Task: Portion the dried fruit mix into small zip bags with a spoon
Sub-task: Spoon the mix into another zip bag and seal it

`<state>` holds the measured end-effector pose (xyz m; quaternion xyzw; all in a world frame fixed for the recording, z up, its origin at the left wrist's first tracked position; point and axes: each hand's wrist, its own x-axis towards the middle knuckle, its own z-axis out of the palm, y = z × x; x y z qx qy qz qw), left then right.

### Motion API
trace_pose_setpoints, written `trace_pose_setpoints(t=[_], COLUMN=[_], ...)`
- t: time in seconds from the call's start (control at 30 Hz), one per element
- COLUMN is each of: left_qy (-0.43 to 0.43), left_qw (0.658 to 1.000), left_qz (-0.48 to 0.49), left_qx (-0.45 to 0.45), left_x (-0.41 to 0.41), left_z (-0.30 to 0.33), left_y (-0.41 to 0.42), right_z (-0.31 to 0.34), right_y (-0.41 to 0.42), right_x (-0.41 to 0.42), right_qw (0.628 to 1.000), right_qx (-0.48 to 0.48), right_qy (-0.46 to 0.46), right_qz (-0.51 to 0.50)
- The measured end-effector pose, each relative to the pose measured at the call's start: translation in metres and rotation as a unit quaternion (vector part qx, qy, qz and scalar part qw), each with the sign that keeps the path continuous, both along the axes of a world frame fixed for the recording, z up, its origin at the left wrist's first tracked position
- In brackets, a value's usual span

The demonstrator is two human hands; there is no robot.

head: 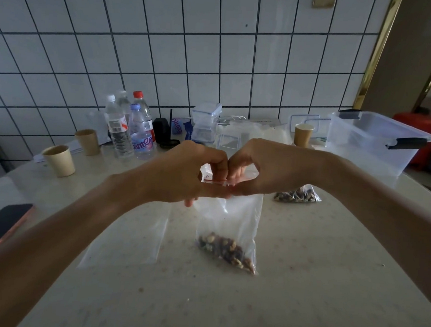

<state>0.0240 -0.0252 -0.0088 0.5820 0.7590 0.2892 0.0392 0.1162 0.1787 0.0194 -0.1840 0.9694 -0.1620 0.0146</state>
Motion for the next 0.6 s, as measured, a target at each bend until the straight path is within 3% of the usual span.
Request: trace_pose_setpoints(t=[0.2, 0.33, 0.47, 0.53, 0.6], left_qy=[-0.006, 0.097, 0.193, 0.174, 0.102], left_qw=[1.0, 0.991, 0.978, 0.983, 0.994], left_qz=[0.01, 0.051, 0.038, 0.013, -0.002], left_qx=[-0.025, -0.082, -0.066, -0.051, -0.035], left_x=[-0.006, -0.018, -0.018, -0.016, -0.012], left_z=[-0.003, -0.009, -0.008, -0.006, -0.003], left_y=[-0.003, -0.012, -0.01, -0.007, -0.005], right_z=[0.009, 0.013, 0.012, 0.013, 0.012], right_y=[0.008, 0.016, 0.016, 0.014, 0.012], right_x=[0.007, 0.014, 0.015, 0.015, 0.015], right_qw=[0.998, 0.999, 0.999, 0.997, 0.997], right_qx=[-0.06, -0.048, 0.016, 0.046, 0.05], right_qy=[0.006, -0.009, -0.001, 0.017, 0.027], right_qz=[-0.006, -0.021, -0.038, -0.052, -0.054])
